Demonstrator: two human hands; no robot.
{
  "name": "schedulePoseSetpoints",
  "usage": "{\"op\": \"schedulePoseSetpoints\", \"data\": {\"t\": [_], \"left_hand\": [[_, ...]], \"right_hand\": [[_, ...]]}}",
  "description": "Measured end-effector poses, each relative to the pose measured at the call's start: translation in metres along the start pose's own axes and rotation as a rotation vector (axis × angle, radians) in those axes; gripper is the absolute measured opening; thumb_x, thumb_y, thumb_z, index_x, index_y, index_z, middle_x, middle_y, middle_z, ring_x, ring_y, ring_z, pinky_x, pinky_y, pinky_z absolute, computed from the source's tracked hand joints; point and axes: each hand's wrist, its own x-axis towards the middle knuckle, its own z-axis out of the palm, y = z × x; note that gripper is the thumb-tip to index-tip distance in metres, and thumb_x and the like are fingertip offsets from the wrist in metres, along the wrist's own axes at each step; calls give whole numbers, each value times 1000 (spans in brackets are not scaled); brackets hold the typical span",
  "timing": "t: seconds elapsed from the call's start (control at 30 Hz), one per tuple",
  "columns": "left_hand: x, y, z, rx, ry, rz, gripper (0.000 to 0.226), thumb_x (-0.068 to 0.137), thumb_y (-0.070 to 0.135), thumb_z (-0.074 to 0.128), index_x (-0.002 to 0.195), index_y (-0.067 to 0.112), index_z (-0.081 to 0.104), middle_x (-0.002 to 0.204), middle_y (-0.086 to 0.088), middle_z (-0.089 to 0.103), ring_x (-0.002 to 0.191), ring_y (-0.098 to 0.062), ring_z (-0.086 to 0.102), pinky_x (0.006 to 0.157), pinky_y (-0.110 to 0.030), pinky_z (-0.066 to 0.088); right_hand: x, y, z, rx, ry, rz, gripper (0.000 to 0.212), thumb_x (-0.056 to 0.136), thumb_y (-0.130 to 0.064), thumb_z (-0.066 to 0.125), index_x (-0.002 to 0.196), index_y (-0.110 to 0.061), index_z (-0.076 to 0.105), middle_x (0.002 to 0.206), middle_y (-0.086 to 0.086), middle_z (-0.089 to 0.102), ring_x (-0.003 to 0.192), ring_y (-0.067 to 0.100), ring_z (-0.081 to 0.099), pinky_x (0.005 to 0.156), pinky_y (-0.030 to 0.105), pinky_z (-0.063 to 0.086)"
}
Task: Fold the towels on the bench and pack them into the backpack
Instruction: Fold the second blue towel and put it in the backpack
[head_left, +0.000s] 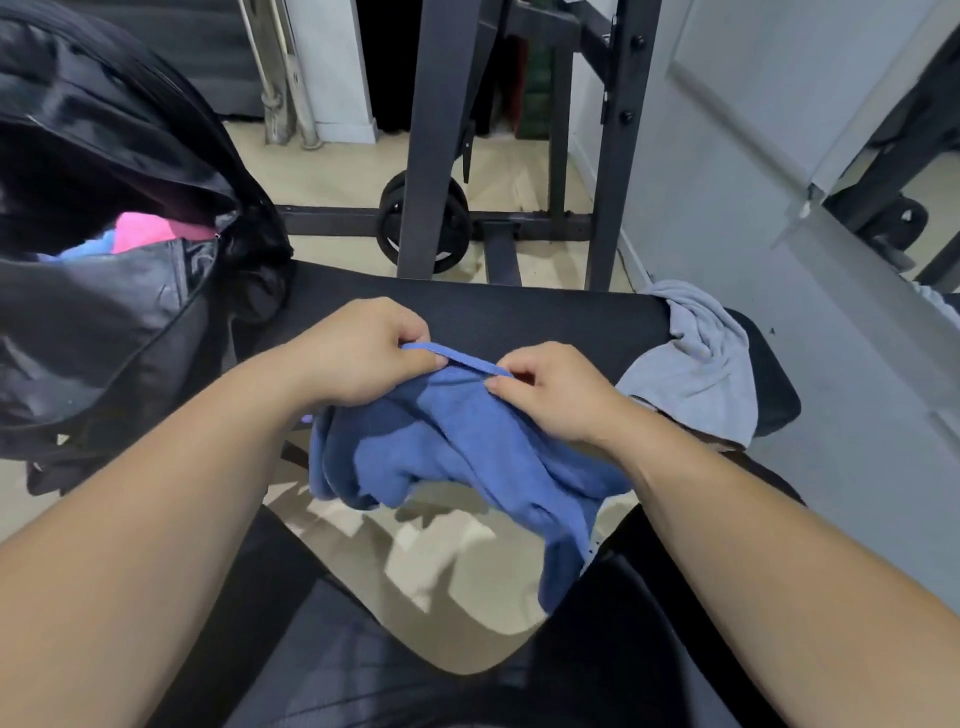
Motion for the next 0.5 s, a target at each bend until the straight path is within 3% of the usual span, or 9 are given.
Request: {"op": "schedulePoseSetpoints", "data": {"t": [0.07, 0.17, 0.27, 0.37, 0.5], "left_hand": [[5, -3, 3, -42, 16, 3, 39, 90, 41, 69, 62, 14, 60, 54, 5, 49, 56, -12, 42, 57, -30, 36], [15, -9, 8, -119, 91, -4, 41, 88, 38, 72, 63, 7, 60, 56, -5, 46, 56, -14, 39, 56, -30, 35], [28, -16, 14, -162, 185, -39, 42, 87, 33, 71, 58, 9, 52, 52, 6, 39, 54, -14, 36, 55, -30, 32], [48, -34, 18, -105, 238, -97, 40, 87, 33, 71, 59, 9, 55, 56, 1, 47, 57, -17, 41, 56, -31, 35], [75, -67, 32, 74, 179, -226, 40, 89, 39, 68, 61, 13, 57, 65, -2, 58, 65, -19, 52, 57, -31, 37]], "right_hand": [[6, 5, 4, -66, 102, 34, 27, 91, -20, 55, 66, -10, 54, 63, 4, 54, 63, 24, 48, 63, 45, 44], [15, 14, 5, -190, 179, 102, 13, 82, -17, 55, 69, -15, 53, 64, 0, 56, 62, 23, 49, 54, 38, 39], [25, 33, 5, -332, 74, 256, 9, 76, -13, 58, 76, -21, 61, 75, -2, 63, 69, 23, 57, 53, 30, 42], [30, 62, 0, -484, -14, 404, 9, 76, -11, 62, 79, -19, 65, 82, 4, 66, 73, 28, 60, 57, 29, 43], [42, 90, -13, -407, -42, 536, 7, 84, -20, 63, 82, -17, 69, 82, 3, 67, 78, 28, 63, 60, 28, 47]]}}
